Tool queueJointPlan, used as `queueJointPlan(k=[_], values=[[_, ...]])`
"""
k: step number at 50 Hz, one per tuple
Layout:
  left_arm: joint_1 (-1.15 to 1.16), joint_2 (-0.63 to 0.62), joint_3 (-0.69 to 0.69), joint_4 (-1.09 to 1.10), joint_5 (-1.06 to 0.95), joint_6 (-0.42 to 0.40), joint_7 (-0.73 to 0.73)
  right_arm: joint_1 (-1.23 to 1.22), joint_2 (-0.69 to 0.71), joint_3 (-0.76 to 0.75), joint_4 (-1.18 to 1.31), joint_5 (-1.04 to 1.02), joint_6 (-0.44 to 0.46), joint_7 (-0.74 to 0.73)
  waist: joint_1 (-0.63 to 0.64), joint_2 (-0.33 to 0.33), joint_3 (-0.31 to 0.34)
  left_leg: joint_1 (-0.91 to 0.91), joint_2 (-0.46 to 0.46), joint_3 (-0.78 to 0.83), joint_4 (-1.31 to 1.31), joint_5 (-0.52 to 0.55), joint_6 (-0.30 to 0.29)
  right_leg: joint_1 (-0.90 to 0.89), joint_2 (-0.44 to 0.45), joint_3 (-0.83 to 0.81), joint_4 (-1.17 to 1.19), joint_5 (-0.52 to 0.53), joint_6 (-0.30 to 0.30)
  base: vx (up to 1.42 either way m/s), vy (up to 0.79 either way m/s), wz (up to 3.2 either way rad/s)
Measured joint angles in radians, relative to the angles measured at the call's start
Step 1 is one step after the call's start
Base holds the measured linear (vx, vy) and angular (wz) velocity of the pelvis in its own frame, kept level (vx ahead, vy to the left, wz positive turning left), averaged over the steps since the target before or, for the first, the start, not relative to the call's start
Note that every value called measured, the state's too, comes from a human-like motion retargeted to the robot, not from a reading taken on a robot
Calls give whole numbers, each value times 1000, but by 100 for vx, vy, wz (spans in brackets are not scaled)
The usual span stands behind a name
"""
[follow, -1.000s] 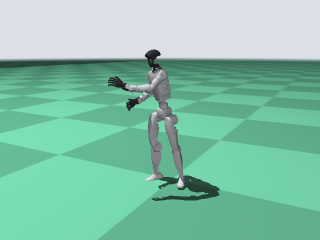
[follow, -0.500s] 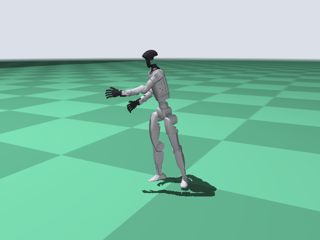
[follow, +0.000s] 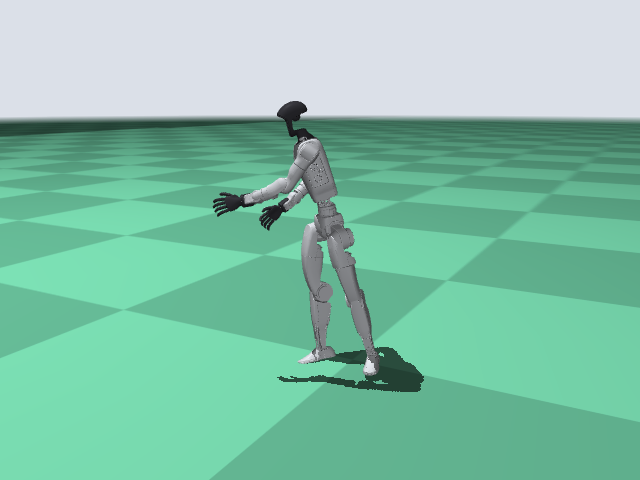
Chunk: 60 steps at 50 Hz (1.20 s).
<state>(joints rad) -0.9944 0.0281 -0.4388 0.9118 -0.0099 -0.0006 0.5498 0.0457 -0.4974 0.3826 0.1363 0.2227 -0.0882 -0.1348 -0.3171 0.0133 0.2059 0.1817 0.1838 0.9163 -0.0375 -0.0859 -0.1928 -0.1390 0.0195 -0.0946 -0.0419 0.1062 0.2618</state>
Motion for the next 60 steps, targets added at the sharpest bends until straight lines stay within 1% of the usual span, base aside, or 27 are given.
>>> queueJointPlan(k=[2,4,6,9,11,13,15,17,20,22,23,25,28,31,34,36,38,40,43,45,47,50,52,54,60], values=[[1,9,19,-3,12,-2,43,8,-1,-19,1,-1,-8,-17,10,1,3,3,2,8,0,0,1,1,6,7,-7,6,0,1,-4,-22],[14,30,6,-39,-8,-37,3,14,-2,-31,3,11,-11,-16,18,3,6,4,5,14,0,1,2,2,11,11,-12,12,0,0,0,0],[37,50,-22,-91,-73,-90,-101,17,-1,-33,8,32,-8,-1,22,2,8,4,8,16,0,1,4,1,16,14,-13,16,0,0,0,0],[69,57,-46,-147,-254,-146,-314,10,0,-20,19,59,12,47,19,-2,11,4,10,17,-1,0,5,-2,19,15,-11,18,0,0,0,0],[78,50,-44,-150,-372,-146,-443,-3,-1,-4,24,64,32,89,10,-7,13,4,10,19,-3,-1,6,-5,20,18,-8,17,0,0,0,0],[73,45,-35,-127,-421,-129,-514,-20,-5,12,24,55,47,122,-3,-11,16,4,8,25,-6,-1,7,-10,21,25,-6,17,0,0,0,-9],[57,47,-32,-95,-372,-116,-497,-36,-10,25,19,32,47,129,-18,-15,18,5,5,35,-8,-1,8,-15,23,37,-6,19,0,1,0,-30],[34,55,-42,-58,-219,-101,-382,-48,-14,30,12,1,28,104,-30,-19,21,7,2,52,-10,-1,10,-20,27,53,-10,23,0,1,-1,-45],[3,62,-57,5,55,-31,-147,-50,-11,20,5,-41,-5,48,-41,-25,24,10,-2,84,-9,0,14,-26,35,82,-24,35,0,1,-3,-57],[-2,68,-55,24,127,-2,-62,-36,-6,4,3,-52,-17,21,-43,-27,24,16,-2,106,-6,0,16,-26,43,100,-34,43,0,2,-5,-59],[-4,72,-55,22,140,-1,-45,-27,-4,-4,4,-53,-20,12,-42,-27,25,18,-2,115,-4,1,17,-25,47,108,-39,48,0,3,-6,-53],[-5,83,-66,-8,138,-24,-67,-8,-1,-18,11,-45,-21,8,-42,-25,26,22,0,132,2,0,19,-24,54,120,-45,54,0,3,-6,-44],[-8,101,-107,-97,56,-88,-229,17,3,-26,35,-11,-1,37,-47,-20,26,26,4,146,10,-1,21,-24,62,131,-45,58,0,4,-4,-28],[-12,98,-137,-174,-141,-139,-444,20,4,-23,65,27,31,93,-63,-15,26,27,7,153,15,-4,23,-24,65,137,-45,59,0,0,0,0],[-15,70,-134,-187,-376,-150,-604,10,2,-10,82,45,59,145,-86,-13,26,32,6,160,15,-6,26,-23,67,145,-45,58,0,1,0,-6],[-24,60,-118,-161,-462,-138,-640,2,1,-4,83,44,71,164,-101,-14,26,37,4,169,13,-7,28,-22,69,153,-45,58,0,3,1,-26],[-48,68,-97,-111,-449,-127,-606,-5,0,-3,80,31,72,162,-114,-15,26,42,2,181,12,-7,30,-23,73,164,-45,58,0,2,-1,-35],[-81,91,-84,-40,-335,-115,-501,-8,-1,-6,74,9,59,137,-125,-16,25,46,0,196,13,-7,33,-25,78,177,-45,59,0,1,-3,-42],[-127,119,-71,97,-72,-58,-246,-9,3,-19,69,-31,24,66,-132,-17,28,51,-1,218,19,-5,36,-29,86,196,-45,62,0,1,-4,-43],[-138,126,-41,174,19,-10,-80,0,11,-36,68,-48,5,19,-129,-17,31,55,-1,231,23,-4,37,-29,90,207,-45,64,0,1,-4,-37],[-133,128,7,206,30,6,38,16,19,-56,69,-54,-8,-17,-120,-15,35,58,-1,238,26,-3,37,-28,93,214,-45,66,0,1,-3,-23],[-112,128,51,177,19,-13,101,48,28,-76,78,-43,-16,-44,-104,-10,41,61,2,238,29,-2,35,-25,96,215,-45,68,0,0,0,0],[-94,118,39,115,12,-41,65,64,27,-83,91,-20,-13,-41,-94,0,42,56,4,228,30,-3,33,-26,94,208,-45,68,0,0,0,26],[-79,101,2,47,-4,-74,-17,75,26,-81,106,1,-4,-23,-86,8,40,50,7,214,28,-4,30,-27,92,196,-45,66,0,0,1,37],[-58,19,-165,-154,-125,-174,-407,62,13,-46,128,25,24,90,-85,16,34,31,15,170,17,-5,19,-30,84,157,-45,61,0,-1,2,40]])
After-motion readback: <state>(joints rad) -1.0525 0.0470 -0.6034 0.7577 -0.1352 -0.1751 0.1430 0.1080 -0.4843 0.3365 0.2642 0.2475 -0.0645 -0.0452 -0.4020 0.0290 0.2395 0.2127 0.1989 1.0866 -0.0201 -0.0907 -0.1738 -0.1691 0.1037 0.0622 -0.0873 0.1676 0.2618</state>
